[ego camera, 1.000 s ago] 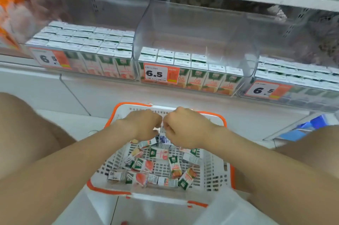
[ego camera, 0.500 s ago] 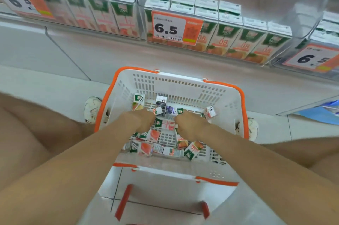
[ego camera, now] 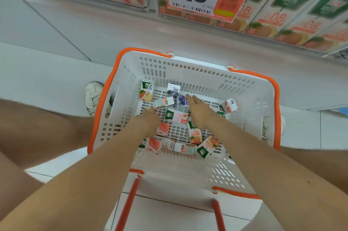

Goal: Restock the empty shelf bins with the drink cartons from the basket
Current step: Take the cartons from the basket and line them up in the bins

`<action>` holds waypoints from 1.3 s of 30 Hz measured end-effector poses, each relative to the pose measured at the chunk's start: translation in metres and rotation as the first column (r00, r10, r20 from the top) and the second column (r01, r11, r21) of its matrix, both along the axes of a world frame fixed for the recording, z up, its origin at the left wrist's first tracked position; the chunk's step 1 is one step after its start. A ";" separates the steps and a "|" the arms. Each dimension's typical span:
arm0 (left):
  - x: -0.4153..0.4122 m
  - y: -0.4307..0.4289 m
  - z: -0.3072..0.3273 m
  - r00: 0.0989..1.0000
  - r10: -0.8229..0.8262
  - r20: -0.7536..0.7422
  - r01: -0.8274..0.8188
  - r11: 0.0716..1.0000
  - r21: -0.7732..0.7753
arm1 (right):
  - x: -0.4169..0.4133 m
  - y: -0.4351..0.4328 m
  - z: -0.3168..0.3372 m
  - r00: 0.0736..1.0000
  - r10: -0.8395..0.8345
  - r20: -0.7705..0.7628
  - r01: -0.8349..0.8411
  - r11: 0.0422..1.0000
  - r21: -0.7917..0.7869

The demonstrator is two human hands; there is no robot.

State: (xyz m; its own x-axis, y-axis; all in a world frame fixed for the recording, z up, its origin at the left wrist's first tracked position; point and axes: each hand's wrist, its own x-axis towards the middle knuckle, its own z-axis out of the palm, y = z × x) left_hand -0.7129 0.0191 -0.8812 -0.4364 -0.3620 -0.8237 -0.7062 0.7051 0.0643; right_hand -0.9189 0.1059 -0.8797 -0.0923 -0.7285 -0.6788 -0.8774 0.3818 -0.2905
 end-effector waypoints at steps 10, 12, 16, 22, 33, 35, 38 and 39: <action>0.009 -0.009 0.003 0.939 0.318 -0.131 -0.314 0.948 0.055 | 0.005 -0.006 -0.020 0.986 0.056 -0.160 -0.076 0.990 -0.121; 0.013 -0.011 0.003 0.899 0.407 -0.160 -0.394 0.913 0.108 | 0.007 -0.007 -0.020 0.985 0.058 -0.160 -0.081 0.987 -0.138; 0.017 -0.016 0.009 0.826 0.518 -0.222 -0.492 0.855 0.163 | -0.001 -0.007 -0.018 0.989 -0.009 -0.146 -0.015 0.987 -0.157; 0.010 -0.019 0.027 0.696 0.646 -0.314 -0.580 0.764 0.283 | -0.026 -0.011 0.016 0.976 -0.200 0.086 0.214 0.958 -0.191; -0.014 -0.019 0.122 0.486 0.788 -0.378 -0.563 0.613 0.555 | -0.022 0.015 0.131 0.867 -0.335 0.368 0.465 0.809 -0.359; -0.013 -0.021 0.152 0.510 0.784 -0.354 -0.508 0.606 0.612 | -0.022 0.019 0.155 0.863 -0.337 0.377 0.480 0.779 -0.404; -0.011 -0.023 0.193 0.651 0.623 -0.433 -0.367 0.758 0.540 | -0.024 0.024 0.192 0.877 -0.326 0.354 0.468 0.749 -0.469; -0.012 -0.023 0.206 0.683 0.570 -0.457 -0.335 0.800 0.497 | -0.025 0.027 0.204 0.881 -0.321 0.347 0.462 0.744 -0.483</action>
State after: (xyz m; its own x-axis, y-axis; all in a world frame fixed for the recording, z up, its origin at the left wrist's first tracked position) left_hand -0.7247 -0.0039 -0.6756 -0.7116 -0.3851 -0.5876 -0.6765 0.1500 0.7210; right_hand -0.9439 0.1325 -0.6758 -0.3475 -0.9100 -0.2261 -0.5669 0.3960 -0.7224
